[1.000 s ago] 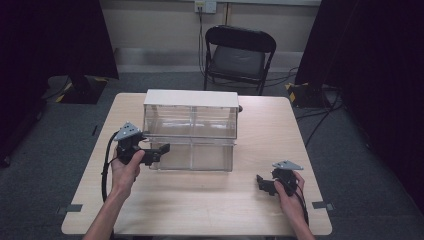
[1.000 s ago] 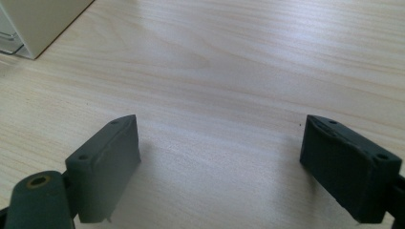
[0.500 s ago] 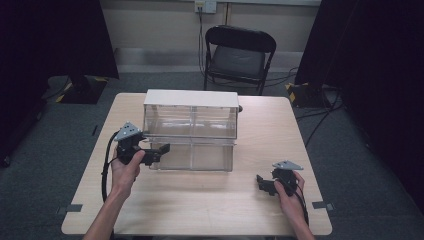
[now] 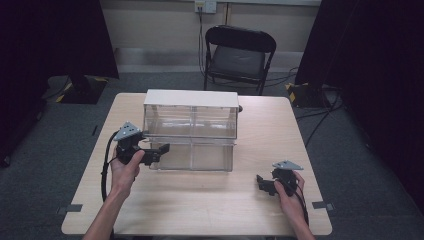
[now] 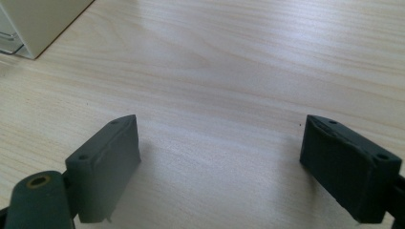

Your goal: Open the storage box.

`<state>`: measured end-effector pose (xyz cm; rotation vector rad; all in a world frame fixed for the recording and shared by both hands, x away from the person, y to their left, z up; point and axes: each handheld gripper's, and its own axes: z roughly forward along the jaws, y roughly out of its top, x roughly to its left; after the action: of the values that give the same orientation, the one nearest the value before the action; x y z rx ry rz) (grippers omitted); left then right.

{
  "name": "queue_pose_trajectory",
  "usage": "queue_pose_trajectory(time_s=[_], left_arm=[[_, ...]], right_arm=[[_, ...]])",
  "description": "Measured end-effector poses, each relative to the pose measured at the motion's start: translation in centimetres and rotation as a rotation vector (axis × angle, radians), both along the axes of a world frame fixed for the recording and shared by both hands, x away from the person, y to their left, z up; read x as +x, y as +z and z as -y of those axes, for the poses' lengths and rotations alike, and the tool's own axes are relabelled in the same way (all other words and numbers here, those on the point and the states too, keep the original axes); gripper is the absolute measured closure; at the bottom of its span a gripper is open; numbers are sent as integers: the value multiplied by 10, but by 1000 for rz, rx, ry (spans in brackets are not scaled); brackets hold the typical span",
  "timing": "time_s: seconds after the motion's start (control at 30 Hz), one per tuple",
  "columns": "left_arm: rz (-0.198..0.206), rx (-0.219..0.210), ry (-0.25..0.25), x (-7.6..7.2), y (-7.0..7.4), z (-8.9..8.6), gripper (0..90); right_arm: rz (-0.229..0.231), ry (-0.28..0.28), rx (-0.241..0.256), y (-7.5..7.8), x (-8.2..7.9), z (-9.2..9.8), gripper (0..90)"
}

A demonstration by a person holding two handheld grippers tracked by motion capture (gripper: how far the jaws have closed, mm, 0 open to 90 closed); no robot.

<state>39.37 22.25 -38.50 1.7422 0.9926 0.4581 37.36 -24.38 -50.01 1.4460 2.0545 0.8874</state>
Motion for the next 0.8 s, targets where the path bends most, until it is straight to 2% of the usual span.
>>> queue_pose_trajectory(time_s=[0.8], left_arm=[[1, -3, -3, 1, 0, 0, 14]], right_arm=[[0, 0, 0, 0, 0, 0, 126]])
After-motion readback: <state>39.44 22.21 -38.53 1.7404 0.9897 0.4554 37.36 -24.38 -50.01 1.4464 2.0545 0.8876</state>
